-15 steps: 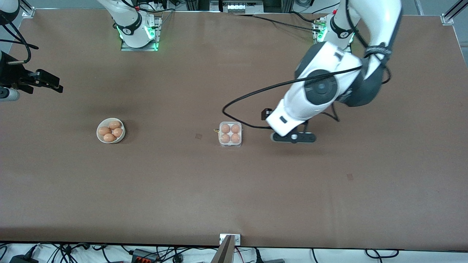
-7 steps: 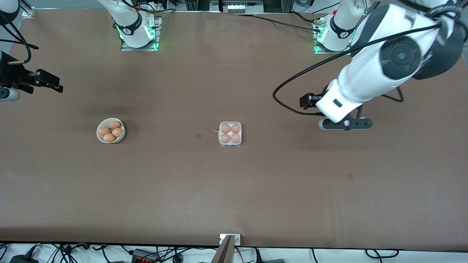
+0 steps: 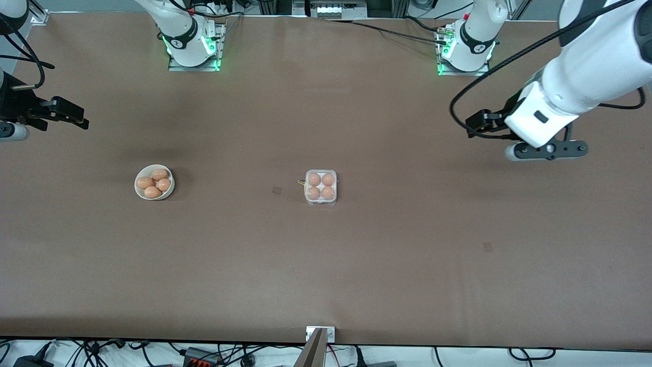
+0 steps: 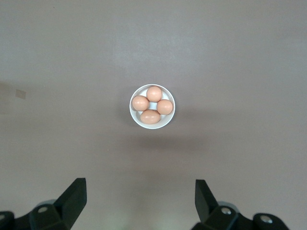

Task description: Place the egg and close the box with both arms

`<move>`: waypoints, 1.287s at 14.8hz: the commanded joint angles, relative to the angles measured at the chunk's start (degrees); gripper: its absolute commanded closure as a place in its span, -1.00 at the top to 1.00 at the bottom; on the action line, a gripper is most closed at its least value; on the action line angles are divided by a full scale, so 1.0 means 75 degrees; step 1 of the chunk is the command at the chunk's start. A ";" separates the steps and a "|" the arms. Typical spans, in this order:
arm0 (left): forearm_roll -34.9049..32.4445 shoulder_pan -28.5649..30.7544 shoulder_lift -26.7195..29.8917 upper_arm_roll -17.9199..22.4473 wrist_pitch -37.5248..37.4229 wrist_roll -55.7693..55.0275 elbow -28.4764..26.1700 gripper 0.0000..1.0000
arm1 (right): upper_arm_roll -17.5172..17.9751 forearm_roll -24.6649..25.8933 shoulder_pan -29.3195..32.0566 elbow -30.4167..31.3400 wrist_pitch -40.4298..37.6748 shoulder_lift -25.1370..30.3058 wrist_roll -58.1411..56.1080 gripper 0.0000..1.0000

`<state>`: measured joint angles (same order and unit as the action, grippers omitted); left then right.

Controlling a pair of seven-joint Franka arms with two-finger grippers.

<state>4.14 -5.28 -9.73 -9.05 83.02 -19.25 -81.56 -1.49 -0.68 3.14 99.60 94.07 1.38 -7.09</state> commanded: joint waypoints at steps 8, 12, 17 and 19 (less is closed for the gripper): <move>-0.0200 0.0551 0.1297 0.0339 0.1106 0.0820 -0.1758 1.00 | 0.0012 0.0020 -0.0103 -0.0144 -0.0132 0.0003 0.0020 1.00; -0.0575 0.0528 0.1333 0.0328 0.1119 0.1324 -0.1758 1.00 | 0.0012 0.0020 -0.0115 -0.0144 -0.0155 0.0015 0.0032 1.00; -0.0563 0.0528 0.1333 0.0328 0.1072 0.1324 -0.1747 1.00 | 0.0012 0.0020 -0.0115 -0.0284 -0.0144 0.0015 0.0032 1.00; -0.0563 0.0528 0.1333 0.0328 0.1072 0.1313 -0.1747 1.00 | 0.0012 0.0009 -0.0091 -0.0284 -0.0109 0.0003 0.0032 1.00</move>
<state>1.20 -1.47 -1.45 -6.34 90.46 -10.71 -93.00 -1.37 -0.68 2.58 98.37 94.01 1.39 -7.09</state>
